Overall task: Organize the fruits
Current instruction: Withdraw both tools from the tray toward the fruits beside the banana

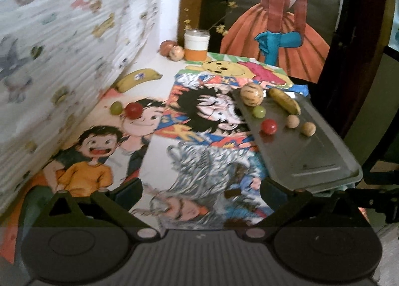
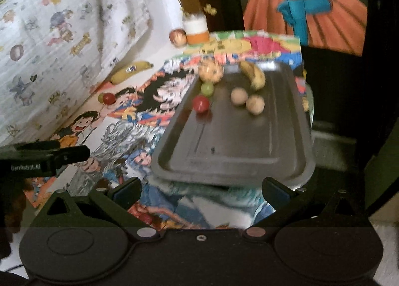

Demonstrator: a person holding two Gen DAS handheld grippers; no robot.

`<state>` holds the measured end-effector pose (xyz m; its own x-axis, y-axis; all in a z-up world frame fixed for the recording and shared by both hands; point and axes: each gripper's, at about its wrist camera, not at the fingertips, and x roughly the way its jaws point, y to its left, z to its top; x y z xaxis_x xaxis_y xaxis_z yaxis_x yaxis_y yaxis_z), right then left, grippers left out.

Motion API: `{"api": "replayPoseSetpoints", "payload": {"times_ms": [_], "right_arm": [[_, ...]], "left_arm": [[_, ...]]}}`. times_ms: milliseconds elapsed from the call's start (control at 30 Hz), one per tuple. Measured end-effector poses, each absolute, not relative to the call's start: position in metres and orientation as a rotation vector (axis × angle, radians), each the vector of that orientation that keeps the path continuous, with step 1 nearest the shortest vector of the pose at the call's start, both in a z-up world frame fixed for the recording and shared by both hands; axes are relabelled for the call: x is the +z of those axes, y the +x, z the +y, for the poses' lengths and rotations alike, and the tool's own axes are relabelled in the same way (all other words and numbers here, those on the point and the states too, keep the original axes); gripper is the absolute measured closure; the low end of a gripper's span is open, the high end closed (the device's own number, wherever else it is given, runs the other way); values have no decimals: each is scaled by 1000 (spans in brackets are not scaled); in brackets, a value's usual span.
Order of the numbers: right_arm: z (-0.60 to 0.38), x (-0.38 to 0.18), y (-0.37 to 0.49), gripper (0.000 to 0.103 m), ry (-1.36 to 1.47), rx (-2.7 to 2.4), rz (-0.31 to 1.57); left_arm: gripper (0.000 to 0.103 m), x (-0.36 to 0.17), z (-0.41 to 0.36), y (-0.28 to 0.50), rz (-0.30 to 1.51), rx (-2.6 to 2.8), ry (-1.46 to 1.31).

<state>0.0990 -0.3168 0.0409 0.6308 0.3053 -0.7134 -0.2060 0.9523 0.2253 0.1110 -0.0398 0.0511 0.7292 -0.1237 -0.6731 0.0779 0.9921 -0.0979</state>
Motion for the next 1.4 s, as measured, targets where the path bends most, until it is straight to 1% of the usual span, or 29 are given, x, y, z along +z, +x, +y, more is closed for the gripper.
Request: {"api": "replayPoseSetpoints", "payload": {"times_ms": [233,600,833,933,1233,1400], "right_arm": [[-308,33,101,1,175,287,951],[-283,36,110,1,125,335,984],[-261,50,120,1,70,411,968],[-249,59,127,1,4,459,921],[-228,81,136,1,-230,570,649],[-223,76,147,1,-363,652,597]], "left_arm": [[0,45,-17,100,765,-74,-80],[0,35,14,96,794,4,-110],[0,36,28,96,783,29,-117],[0,39,34,98,770,42,-107],[0,42,57,113,756,114,-102],[0,44,52,123,730,119,7]]}}
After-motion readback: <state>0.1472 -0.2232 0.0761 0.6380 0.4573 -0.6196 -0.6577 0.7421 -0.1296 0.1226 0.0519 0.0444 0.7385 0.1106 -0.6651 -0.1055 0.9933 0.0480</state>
